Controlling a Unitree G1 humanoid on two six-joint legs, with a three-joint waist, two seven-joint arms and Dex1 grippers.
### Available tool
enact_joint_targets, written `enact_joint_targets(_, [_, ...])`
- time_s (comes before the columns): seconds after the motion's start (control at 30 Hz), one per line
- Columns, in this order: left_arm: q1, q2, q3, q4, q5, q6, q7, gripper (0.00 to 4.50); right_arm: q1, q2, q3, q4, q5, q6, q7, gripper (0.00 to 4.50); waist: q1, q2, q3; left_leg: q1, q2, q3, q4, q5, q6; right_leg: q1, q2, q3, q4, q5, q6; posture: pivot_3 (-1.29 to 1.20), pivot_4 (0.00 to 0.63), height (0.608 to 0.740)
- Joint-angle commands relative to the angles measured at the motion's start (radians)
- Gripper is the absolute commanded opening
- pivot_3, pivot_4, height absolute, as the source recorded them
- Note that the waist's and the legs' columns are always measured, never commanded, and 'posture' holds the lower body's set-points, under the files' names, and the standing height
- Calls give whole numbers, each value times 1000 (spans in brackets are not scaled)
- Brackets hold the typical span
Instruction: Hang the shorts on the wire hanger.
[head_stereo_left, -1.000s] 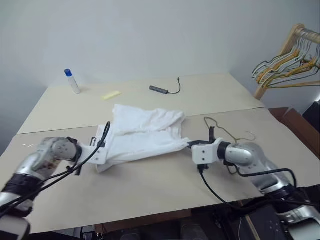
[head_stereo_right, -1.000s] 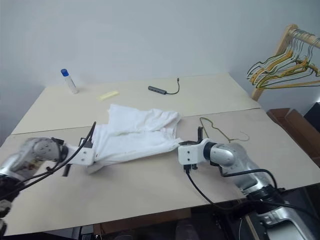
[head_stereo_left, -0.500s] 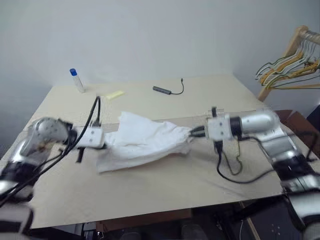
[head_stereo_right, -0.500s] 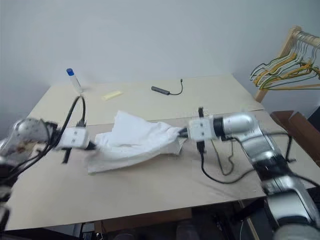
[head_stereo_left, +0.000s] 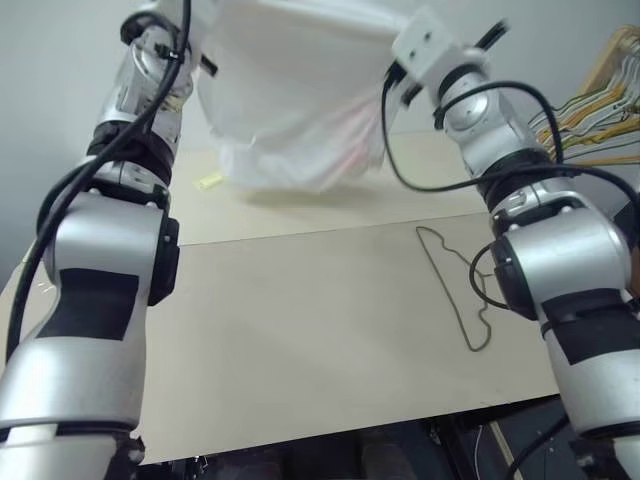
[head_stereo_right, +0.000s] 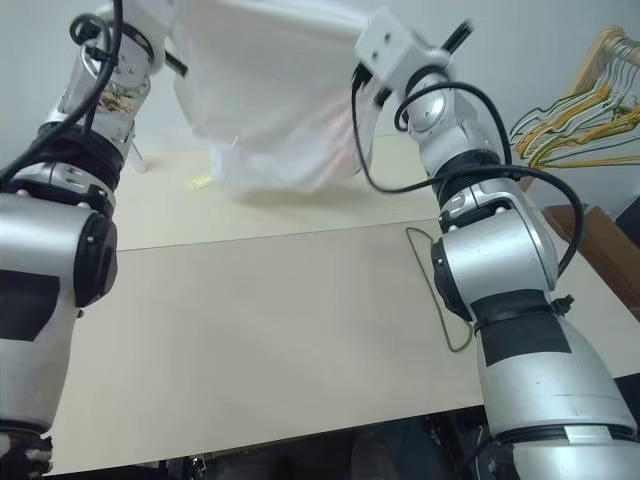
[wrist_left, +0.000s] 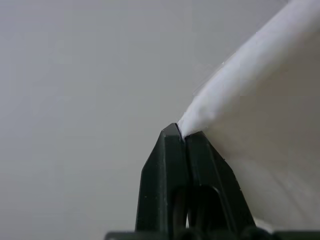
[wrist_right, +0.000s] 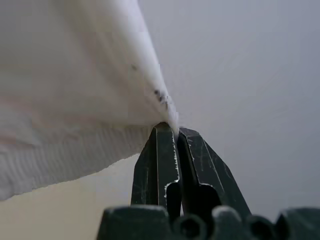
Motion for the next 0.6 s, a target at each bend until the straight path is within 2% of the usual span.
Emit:
enact_joint_targets(0.03, [-47,39,-17,-10,71,-107,201,31,-32,-44,-19,-23,-45,-113,-200,0,1,0,0,0,-1,0,0,0,0,0,0,0,0,0,0,-65,0,740])
enact_joint_targets(0.17, [55,31,-51,-10,114,-219,135,31,83,-43,33,-15,-110,-175,-137,0,0,0,0,4,-2,0,0,0,1,7,0,-1,-3,1,2,-68,0,740])
enact_joint_targets(0.27, [178,27,-62,-19,117,-294,49,31,192,-47,64,-17,-149,-214,-71,0,-2,0,0,28,-2,0,-1,-8,15,36,1,-4,-11,-1,5,-61,0,740])
enact_joint_targets(0.3, [222,28,-67,-25,116,-322,18,31,227,-50,77,-19,-165,-231,-53,0,-3,0,0,30,-2,0,-1,-8,16,39,1,-4,-12,-1,5,-61,0,740])
enact_joint_targets(0.43, [390,50,-68,-64,100,-425,-104,31,344,-67,117,-34,-209,-314,34,0,-24,0,0,29,-3,-1,1,0,14,37,0,-3,-10,3,5,-62,0,740])
enact_joint_targets(0.57, [591,97,-31,-148,18,-523,-334,31,454,-104,168,-56,-255,-447,108,0,-56,-1,-1,29,-3,-3,0,2,12,37,0,-3,-6,4,4,-68,0,740])
enact_joint_targets(0.6, [656,120,-23,-196,-20,-534,-433,31,482,-118,184,-65,-266,-487,134,0,-63,-1,-1,29,-3,-3,0,2,12,37,0,-3,-7,4,4,-70,0,740])
